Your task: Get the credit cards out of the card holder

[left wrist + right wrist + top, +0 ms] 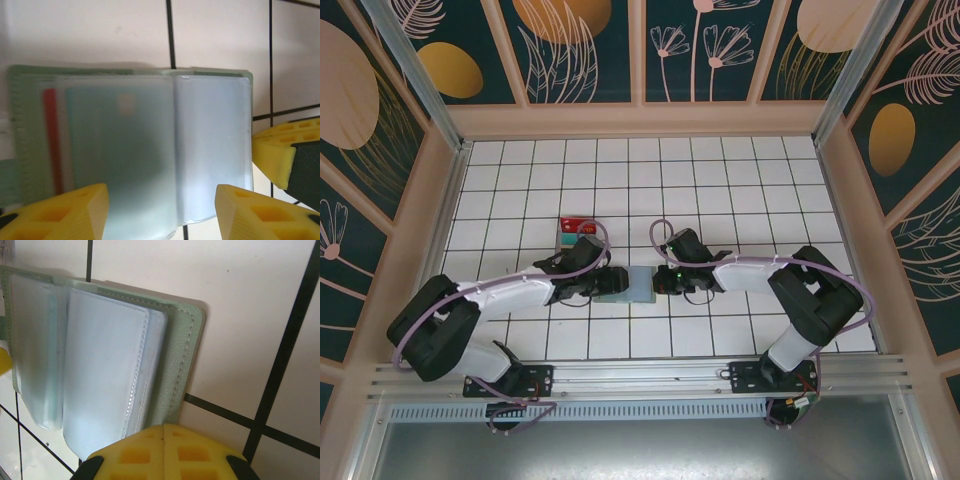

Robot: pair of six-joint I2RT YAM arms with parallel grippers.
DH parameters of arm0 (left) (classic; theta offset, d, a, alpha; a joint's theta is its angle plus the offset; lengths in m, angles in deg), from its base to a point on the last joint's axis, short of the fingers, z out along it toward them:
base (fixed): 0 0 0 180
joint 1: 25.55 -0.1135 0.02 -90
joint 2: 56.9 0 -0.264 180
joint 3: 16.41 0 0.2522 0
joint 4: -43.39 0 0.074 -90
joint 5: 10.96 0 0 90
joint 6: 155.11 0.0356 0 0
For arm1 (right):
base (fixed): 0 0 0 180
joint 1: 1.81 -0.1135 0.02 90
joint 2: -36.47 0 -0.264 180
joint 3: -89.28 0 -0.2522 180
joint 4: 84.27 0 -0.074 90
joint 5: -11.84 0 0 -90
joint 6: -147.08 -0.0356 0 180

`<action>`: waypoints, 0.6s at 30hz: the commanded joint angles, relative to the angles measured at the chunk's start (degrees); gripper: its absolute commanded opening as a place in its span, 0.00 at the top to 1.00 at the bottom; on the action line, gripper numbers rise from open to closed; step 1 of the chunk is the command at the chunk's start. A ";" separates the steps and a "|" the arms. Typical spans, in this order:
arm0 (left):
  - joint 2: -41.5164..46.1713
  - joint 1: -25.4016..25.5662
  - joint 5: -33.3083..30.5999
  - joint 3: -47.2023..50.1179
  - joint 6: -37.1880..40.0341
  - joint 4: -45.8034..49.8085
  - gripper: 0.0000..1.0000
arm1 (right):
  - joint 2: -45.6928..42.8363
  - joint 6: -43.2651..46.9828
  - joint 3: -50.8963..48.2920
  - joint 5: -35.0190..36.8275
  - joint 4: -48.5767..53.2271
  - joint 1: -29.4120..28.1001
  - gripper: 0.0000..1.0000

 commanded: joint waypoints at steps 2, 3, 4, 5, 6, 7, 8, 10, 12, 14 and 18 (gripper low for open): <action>2.13 0.02 -4.75 1.04 1.10 4.13 0.41 | 2.10 0.42 -0.42 0.58 1.28 -0.06 0.97; 1.88 0.05 -4.62 1.25 0.97 4.06 0.41 | 2.09 0.44 -0.42 0.51 1.28 -0.06 0.97; 1.57 0.09 -4.45 1.40 0.91 3.89 0.41 | 2.14 0.36 -0.42 0.50 1.22 -0.06 0.97; 1.18 0.05 -4.18 1.44 0.86 3.78 0.42 | 2.06 0.35 -0.42 0.46 1.21 -0.06 0.97; 0.74 0.04 -3.81 1.44 0.84 3.54 0.42 | 2.04 0.26 -0.42 0.41 1.26 -0.13 0.97; 0.25 0.08 -3.33 1.38 0.92 3.15 0.42 | 2.05 0.18 -0.50 0.41 1.21 -0.10 0.97; -0.17 0.08 -2.87 1.32 0.93 2.76 0.42 | 1.95 0.18 -0.63 0.41 1.16 -0.15 0.97; -0.88 0.06 -1.88 1.33 0.93 1.90 0.43 | 1.72 0.08 -0.77 0.51 1.15 -0.15 0.97; -1.42 0.04 -1.28 1.09 0.99 1.50 0.43 | 1.57 0.00 -0.94 0.50 1.11 -0.15 0.97; -1.86 0.08 -0.58 1.11 1.03 0.99 0.43 | 1.45 -0.09 -1.06 0.59 1.07 -0.14 0.97; -3.06 0.07 0.23 1.09 1.01 0.76 0.44 | 1.47 -0.18 -1.12 0.59 0.98 -0.15 0.97</action>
